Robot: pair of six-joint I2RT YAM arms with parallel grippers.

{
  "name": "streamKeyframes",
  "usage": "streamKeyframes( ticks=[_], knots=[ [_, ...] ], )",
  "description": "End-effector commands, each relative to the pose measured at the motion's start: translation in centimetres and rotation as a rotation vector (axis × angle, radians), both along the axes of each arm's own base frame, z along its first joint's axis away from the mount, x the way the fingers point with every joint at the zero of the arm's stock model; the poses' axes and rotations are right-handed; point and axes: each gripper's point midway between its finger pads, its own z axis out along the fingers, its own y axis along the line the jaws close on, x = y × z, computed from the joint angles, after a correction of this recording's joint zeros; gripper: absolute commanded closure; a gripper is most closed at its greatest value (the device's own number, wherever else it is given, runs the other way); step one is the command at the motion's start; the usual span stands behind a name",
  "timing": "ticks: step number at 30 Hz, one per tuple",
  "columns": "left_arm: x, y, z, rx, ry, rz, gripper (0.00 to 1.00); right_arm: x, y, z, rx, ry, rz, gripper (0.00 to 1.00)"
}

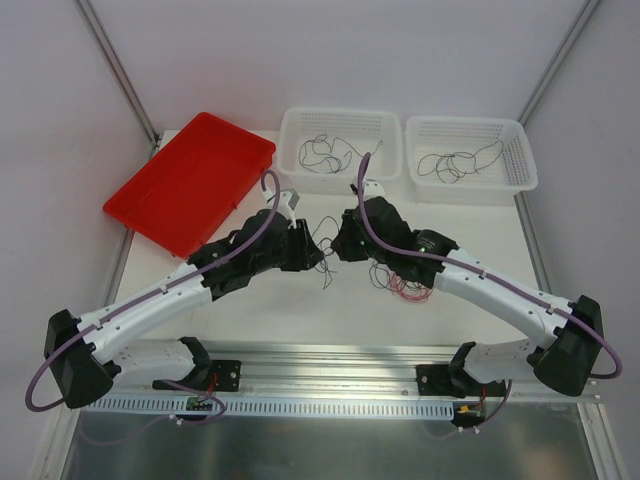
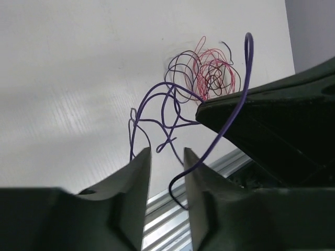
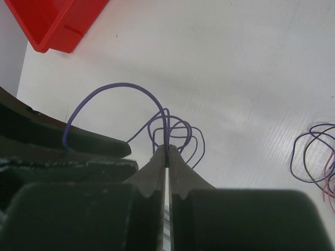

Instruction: Untangle the cables

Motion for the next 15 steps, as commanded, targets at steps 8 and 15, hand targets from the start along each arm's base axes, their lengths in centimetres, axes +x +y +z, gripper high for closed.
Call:
streamKeyframes(
  ticks=[8, 15],
  knots=[
    [1.7, 3.9, 2.4, 0.113, -0.185, 0.113, 1.0, 0.6, -5.3, 1.3, -0.129, -0.108, -0.067, 0.99],
    [2.2, 9.1, 5.1, 0.395, -0.306, 0.118, 1.0, 1.6, -11.0, 0.2, -0.247, -0.125, -0.116, 0.99]
  ],
)
